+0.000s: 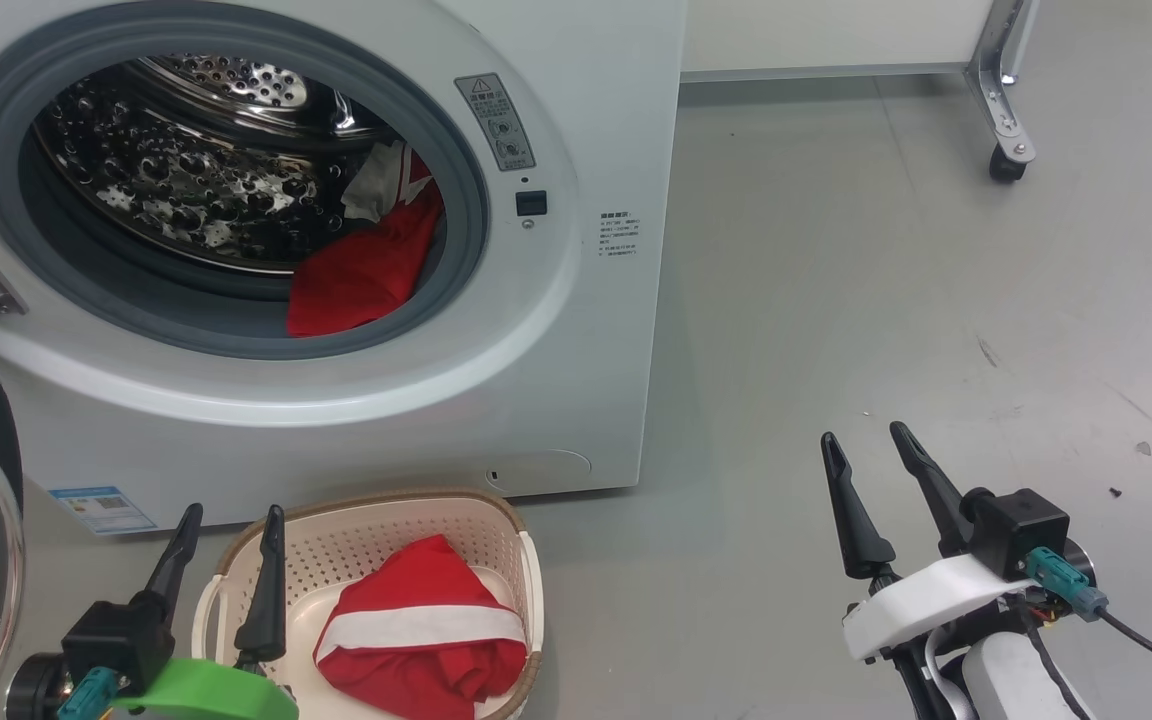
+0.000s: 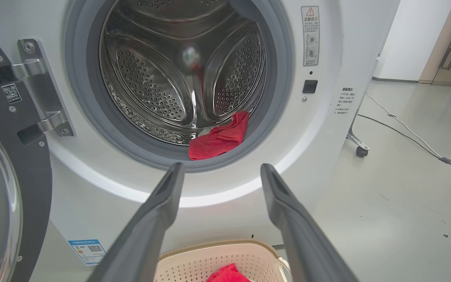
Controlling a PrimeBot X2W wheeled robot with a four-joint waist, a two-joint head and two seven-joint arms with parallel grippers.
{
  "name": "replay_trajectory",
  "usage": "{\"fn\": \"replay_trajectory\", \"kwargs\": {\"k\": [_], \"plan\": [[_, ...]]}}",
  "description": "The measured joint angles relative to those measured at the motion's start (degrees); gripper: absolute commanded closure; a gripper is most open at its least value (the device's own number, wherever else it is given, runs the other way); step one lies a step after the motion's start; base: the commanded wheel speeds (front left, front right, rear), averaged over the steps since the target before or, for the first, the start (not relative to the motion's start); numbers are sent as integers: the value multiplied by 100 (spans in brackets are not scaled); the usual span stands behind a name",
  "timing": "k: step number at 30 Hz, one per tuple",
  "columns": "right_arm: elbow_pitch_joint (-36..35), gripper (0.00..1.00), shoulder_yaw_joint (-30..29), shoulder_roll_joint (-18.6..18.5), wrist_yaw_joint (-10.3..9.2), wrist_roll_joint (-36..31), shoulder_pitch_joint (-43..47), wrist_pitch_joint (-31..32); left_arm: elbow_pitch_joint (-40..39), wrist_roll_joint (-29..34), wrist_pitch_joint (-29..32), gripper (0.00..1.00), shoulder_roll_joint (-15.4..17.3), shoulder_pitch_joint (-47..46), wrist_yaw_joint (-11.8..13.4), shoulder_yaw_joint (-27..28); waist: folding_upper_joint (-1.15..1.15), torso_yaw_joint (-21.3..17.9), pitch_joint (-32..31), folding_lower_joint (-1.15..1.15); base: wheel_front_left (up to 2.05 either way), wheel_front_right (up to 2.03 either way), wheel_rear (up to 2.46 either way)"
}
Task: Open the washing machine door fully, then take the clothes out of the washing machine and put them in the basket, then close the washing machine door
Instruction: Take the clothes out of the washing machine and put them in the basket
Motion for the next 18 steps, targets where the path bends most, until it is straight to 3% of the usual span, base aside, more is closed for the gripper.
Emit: {"fn": "replay_trajectory", "kwargs": {"k": [18], "plan": [[-11,0,27,-1,0,4,0,0,-8,25,0,0,-3,3,0,-1,0,-41,26,0,0,0,0]]}}
